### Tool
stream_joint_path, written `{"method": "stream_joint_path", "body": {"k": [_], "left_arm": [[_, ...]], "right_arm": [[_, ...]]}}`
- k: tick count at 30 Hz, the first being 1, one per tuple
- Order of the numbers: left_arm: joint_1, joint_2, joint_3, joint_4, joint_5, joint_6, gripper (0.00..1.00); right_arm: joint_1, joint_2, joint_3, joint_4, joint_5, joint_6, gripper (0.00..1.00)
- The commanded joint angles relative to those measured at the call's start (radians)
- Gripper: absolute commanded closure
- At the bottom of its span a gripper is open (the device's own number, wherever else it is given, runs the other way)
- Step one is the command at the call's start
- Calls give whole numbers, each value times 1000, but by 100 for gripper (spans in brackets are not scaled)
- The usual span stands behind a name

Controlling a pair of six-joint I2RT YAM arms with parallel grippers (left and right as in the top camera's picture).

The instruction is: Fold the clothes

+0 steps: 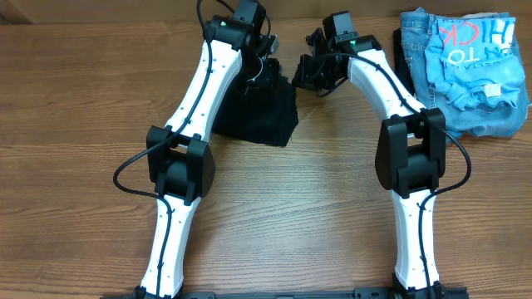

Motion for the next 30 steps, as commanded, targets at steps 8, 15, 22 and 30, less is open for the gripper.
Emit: {"method": "stream_joint_path", "body": {"k": [8,15,22,30], "left_arm": [[183,-6,106,69,178,85,43],[315,-6,65,-17,124,274,51],[301,-6,-77,72,126,275,52],[288,-6,-82,110,125,270,52]], "right_arm": [[21,-226,23,-11,-193,-179,96],[201,-196,-42,-1,-101,-180,95],[183,-114,-67,-206,-82,-185,95],[145,-96,-165,-195,-90,-187,95]]}}
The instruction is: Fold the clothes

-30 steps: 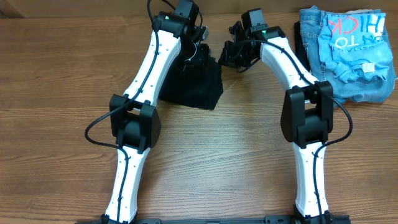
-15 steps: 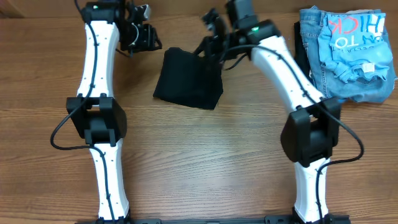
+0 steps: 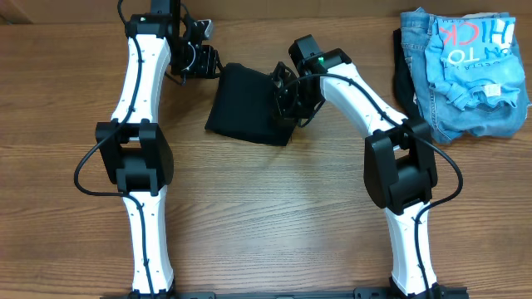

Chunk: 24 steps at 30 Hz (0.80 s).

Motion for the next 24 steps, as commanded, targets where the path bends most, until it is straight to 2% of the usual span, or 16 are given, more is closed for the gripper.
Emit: {"method": "stream_joint_path", "body": {"k": [1,3,10,16,18,20,24], "left_arm": [[-21,-7,-5,18,1,26,52],[-27,-7,-5,34,0,26,52],[-37,-7,-33,58,-58,14,56],[-47,-7,-282,309,-60,-27,56],[-48,-7,-315,350,-60,-26,52],[-48,-8,-291,366,-60,-27,54],[-48,-14,-53,269,-59,-27,51]], "right_arm": [[-17,20,-6,0,8,-12,95],[-30,33,-6,-15,38,-16,92],[-49,68,-6,-21,22,-10,92],[-65,71,-6,-44,49,0,92],[-68,71,-6,-47,56,0,92],[-69,71,-5,-43,56,0,94],[-111,63,119,-69,2,-12,96]]}}
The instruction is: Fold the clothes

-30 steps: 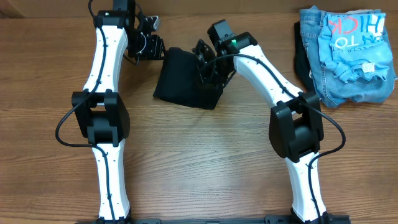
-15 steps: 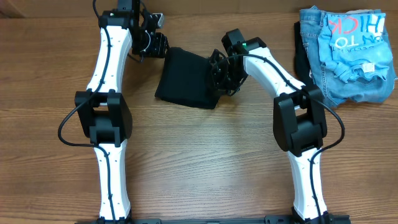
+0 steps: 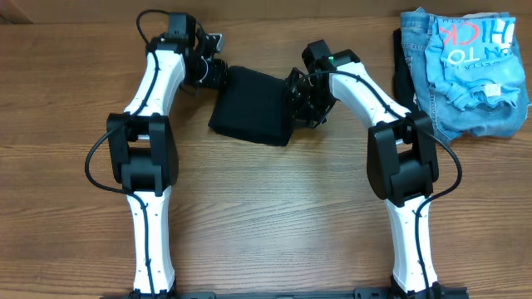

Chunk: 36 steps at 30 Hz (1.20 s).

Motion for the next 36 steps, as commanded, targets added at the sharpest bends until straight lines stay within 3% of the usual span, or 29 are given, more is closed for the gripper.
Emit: {"method": "stream_joint_path", "body": {"k": [1,2,3,5,6,7,9,11,20,26,28,30,31,32,33,34,36], "left_arm": [[-9,-16,286,-105,-6,-19,47],[-9,-16,382,-167,-6,-25,44],[-9,-16,444,-230,-6,-25,49],[-13,-15,452,-312,-4,-27,71],[-16,-9,433,-360,2,-27,83],[-26,-6,383,-389,6,-24,89],[-42,-6,277,-388,10,-24,89],[-64,-6,146,-394,41,-24,96],[-85,-6,82,-414,21,-5,95],[-103,-6,-3,-386,10,-5,96],[-105,-7,40,-390,17,-14,96],[-105,-13,198,-434,20,-29,96],[-105,-13,251,-447,20,-29,95],[-105,-13,316,-465,20,-29,94],[-105,-13,383,-479,19,-28,90],[-105,-14,417,-484,9,-28,85],[-105,-13,420,-475,-65,-28,63]], "right_arm": [[-63,-1,166,-34,-45,-16,96],[-92,-1,267,-87,-52,-34,96],[-109,-1,304,-96,-52,-34,96],[-132,0,322,-58,-51,-34,96],[-135,4,309,-15,-52,-34,96],[-135,4,291,21,-52,-33,96],[-126,6,259,70,-53,-33,96],[-116,9,222,114,-93,-34,96],[-106,142,165,204,-164,-33,96],[-106,184,171,222,-74,-33,96],[-109,178,220,201,-78,-33,96],[-109,133,304,151,-77,-34,94],[-109,114,327,136,-77,-33,90],[-109,92,345,116,-71,-27,77],[-109,63,359,64,-42,6,54],[-109,50,359,20,-20,27,41],[-106,47,357,-93,3,32,23]]}}
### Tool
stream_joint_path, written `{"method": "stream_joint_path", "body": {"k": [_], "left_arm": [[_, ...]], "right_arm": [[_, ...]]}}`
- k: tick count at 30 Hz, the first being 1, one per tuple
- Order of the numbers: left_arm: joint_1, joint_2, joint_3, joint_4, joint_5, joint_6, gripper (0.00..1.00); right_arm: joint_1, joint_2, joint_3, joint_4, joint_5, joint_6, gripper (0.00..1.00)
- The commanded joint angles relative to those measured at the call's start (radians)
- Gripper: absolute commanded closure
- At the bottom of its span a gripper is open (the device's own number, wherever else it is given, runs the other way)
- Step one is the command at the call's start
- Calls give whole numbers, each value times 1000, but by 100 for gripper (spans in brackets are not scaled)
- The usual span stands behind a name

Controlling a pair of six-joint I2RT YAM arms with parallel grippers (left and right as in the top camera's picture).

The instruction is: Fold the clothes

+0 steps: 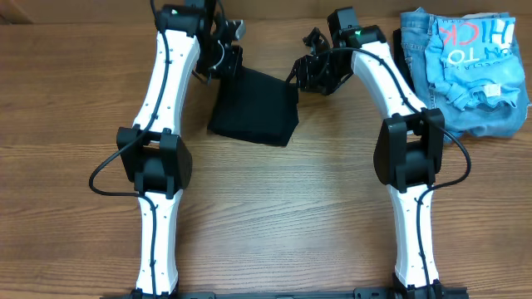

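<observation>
A black garment [253, 108] lies folded into a rough square at the far middle of the table. My left gripper [228, 60] is at its far left corner, touching or just off the cloth. My right gripper [307, 75] is just beyond its far right corner. From overhead, neither gripper's finger gap can be made out. A pile of other clothes [465, 71], blue jeans with a light blue printed shirt on top, lies at the far right.
The wooden table [274, 216] runs bare in front of the garment, between the two arm bases. A dark garment edge [401, 62] shows at the left side of the pile, close to my right arm.
Both grippers have moved from the left and right sides of the black garment to its far corners. The garment lies much as it did, its far right corner slightly shifted.
Both grippers were at the far edge of the black garment, the left arm across it. Then the left gripper was off to the left and the right one on the cloth's right part. Later they flanked its sides, and now they are at its far corners.
</observation>
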Motion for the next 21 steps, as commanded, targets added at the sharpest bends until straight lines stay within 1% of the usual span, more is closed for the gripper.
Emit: {"method": "stream_joint_path", "body": {"k": [1,3,6,8,9,11,15,16,19,21], "left_arm": [[-6,-9,17,3,-149,-3,48],[-6,-8,-3,18,-230,-3,37],[-5,-8,-90,80,-289,-3,36],[2,-8,-172,113,-313,-4,37],[5,-8,-208,115,-338,-4,38],[18,-8,-267,117,-366,-4,54],[33,-8,-275,116,-362,-11,81],[34,-8,-268,116,-363,-11,92],[35,-12,-253,99,-363,-18,90],[40,-14,-249,98,-375,-18,86]], "right_arm": [[16,-61,27,-125,98,55,19],[46,-60,23,-185,159,94,17],[125,-58,21,-216,279,137,13],[171,-58,21,-218,391,151,12],[182,-58,21,-219,416,151,13],[190,-58,21,-219,418,150,12],[178,-58,22,-223,425,147,12],[176,-58,22,-228,425,147,11],[179,-58,22,-230,409,155,9],[179,-58,21,-226,410,175,8]]}}
